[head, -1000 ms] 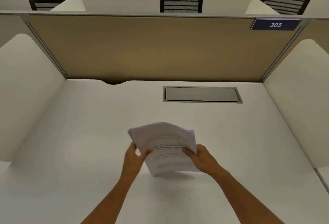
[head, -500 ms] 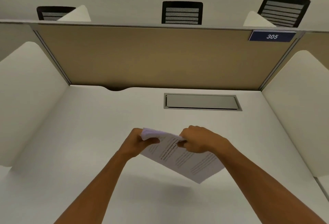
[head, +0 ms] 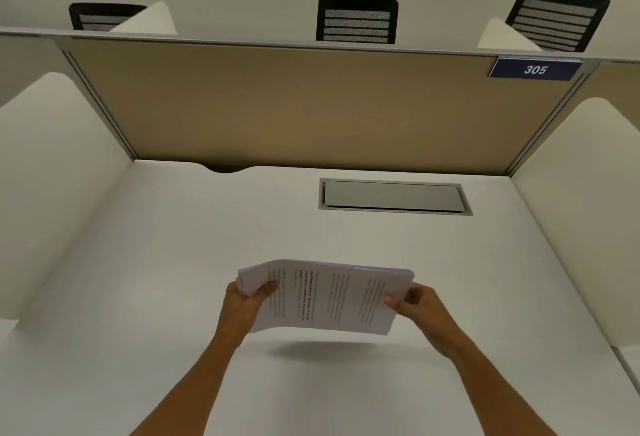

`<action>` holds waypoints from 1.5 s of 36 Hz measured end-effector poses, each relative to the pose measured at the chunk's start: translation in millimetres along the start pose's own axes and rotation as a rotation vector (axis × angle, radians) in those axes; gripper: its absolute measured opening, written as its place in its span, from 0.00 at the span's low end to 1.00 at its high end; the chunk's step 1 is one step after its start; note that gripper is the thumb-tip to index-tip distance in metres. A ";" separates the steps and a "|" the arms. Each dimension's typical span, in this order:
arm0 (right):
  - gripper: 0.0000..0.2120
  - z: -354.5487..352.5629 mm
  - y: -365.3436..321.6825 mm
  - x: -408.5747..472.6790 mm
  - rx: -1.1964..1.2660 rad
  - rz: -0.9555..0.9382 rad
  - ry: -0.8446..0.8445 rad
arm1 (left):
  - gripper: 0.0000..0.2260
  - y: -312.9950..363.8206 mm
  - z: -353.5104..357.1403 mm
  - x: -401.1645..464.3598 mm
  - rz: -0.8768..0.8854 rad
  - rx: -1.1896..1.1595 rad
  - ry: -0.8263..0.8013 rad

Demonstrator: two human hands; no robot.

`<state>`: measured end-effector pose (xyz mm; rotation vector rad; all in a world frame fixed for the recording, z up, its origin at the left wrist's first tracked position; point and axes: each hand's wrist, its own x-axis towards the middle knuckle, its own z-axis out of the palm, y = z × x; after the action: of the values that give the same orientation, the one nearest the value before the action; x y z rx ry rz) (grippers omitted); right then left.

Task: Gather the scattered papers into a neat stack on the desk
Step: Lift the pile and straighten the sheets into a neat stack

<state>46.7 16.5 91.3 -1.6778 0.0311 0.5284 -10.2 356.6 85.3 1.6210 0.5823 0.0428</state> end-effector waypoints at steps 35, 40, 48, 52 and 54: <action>0.07 85.9 66.2 4.7 0.101 0.125 0.378 | 0.19 -56.5 18.4 -16.4 0.020 -0.038 0.006; 0.06 79.2 64.4 3.9 0.073 0.102 0.417 | 0.19 -52.8 11.0 -11.7 0.041 -0.057 0.032; 0.10 75.8 73.5 8.5 0.079 0.147 0.369 | 0.14 -61.2 6.6 -8.1 -0.029 -0.062 0.012; 0.06 76.2 66.7 13.3 0.085 0.139 0.349 | 0.14 -61.8 9.2 -6.0 -0.030 -0.065 0.028; 0.06 76.0 65.1 14.4 0.092 0.132 0.352 | 0.15 -61.7 10.8 -4.9 -0.008 -0.072 0.034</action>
<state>14.5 80.0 19.5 -1.6675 0.4190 0.3182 -31.7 346.0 27.2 1.5510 0.6066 0.0844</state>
